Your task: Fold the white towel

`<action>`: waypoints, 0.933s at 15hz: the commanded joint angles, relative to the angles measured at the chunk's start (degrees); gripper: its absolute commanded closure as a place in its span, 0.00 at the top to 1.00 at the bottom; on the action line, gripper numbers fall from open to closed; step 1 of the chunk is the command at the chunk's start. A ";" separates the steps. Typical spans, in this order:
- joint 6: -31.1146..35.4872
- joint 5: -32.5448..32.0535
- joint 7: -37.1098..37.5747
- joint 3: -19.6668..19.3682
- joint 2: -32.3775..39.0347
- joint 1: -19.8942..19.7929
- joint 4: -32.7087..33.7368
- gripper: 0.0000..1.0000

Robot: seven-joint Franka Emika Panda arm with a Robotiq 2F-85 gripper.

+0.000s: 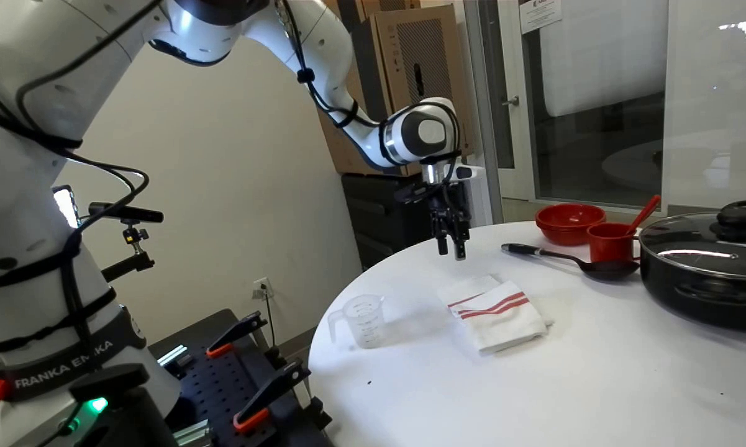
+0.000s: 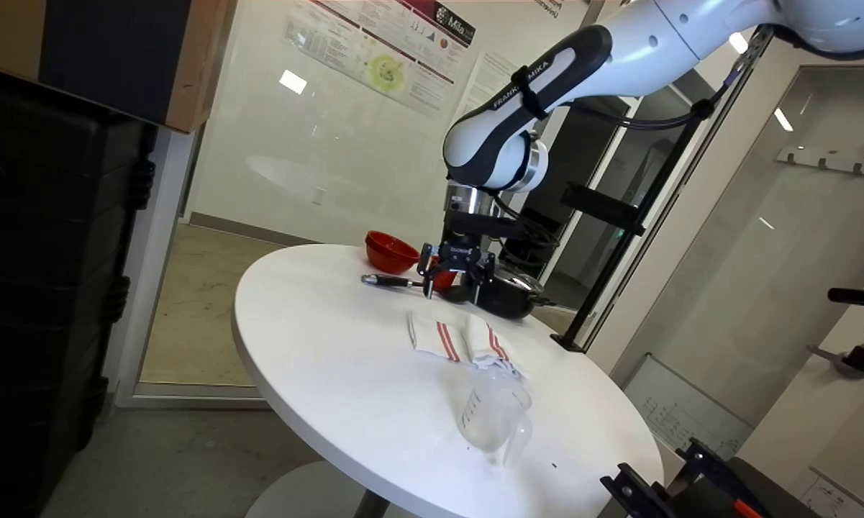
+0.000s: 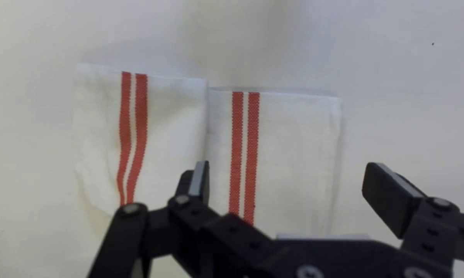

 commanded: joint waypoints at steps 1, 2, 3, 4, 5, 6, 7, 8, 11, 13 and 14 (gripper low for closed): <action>7.97 -1.37 3.85 -1.51 -1.94 3.53 -6.15 1.00; 9.65 -1.41 4.37 -1.74 -1.61 4.21 -6.74 0.99; 10.62 -1.45 4.60 -2.03 -1.37 4.77 -7.08 0.96; 10.75 -1.40 4.40 -2.14 -1.10 5.11 -7.09 0.97; 10.24 -1.38 3.79 -2.14 -0.88 5.20 -6.93 0.95; 9.90 -1.42 3.52 -2.21 -0.74 5.34 -6.80 0.98; 9.36 -1.46 3.42 -2.27 -0.50 5.40 -6.41 0.98; 8.82 -1.39 3.37 -2.28 -0.20 5.38 -5.88 0.99; 7.11 -1.45 3.54 -2.54 1.10 5.34 -3.91 0.94; 5.16 -1.49 3.92 -2.91 3.00 5.31 -1.24 0.94; 4.32 -1.53 3.92 -3.00 3.80 5.27 -0.15 0.96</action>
